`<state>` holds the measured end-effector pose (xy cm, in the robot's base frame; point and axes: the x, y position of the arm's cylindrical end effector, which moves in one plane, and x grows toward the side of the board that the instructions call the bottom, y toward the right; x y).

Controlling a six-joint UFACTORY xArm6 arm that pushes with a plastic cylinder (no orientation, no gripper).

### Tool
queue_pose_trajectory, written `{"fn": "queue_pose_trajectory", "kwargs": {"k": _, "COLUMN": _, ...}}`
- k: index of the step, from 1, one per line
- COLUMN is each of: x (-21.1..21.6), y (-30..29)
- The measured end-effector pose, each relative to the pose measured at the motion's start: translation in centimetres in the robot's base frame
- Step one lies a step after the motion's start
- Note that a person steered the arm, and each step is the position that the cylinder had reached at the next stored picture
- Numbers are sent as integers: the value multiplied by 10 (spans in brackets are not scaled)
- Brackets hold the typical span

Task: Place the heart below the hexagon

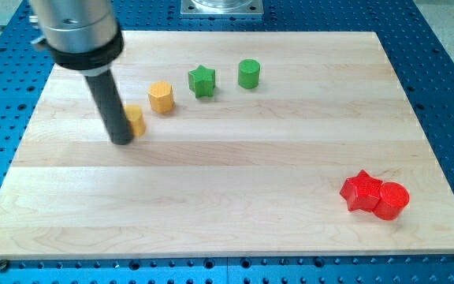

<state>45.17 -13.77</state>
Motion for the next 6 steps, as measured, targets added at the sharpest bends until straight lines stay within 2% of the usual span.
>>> {"fn": "queue_pose_trajectory", "kwargs": {"k": 1, "x": 14, "y": -8}}
{"fn": "queue_pose_trajectory", "kwargs": {"k": 2, "x": 17, "y": -68}}
{"fn": "queue_pose_trajectory", "kwargs": {"k": 3, "x": 0, "y": -51}}
{"fn": "queue_pose_trajectory", "kwargs": {"k": 5, "x": -18, "y": 30}}
{"fn": "queue_pose_trajectory", "kwargs": {"k": 6, "x": -18, "y": 2}}
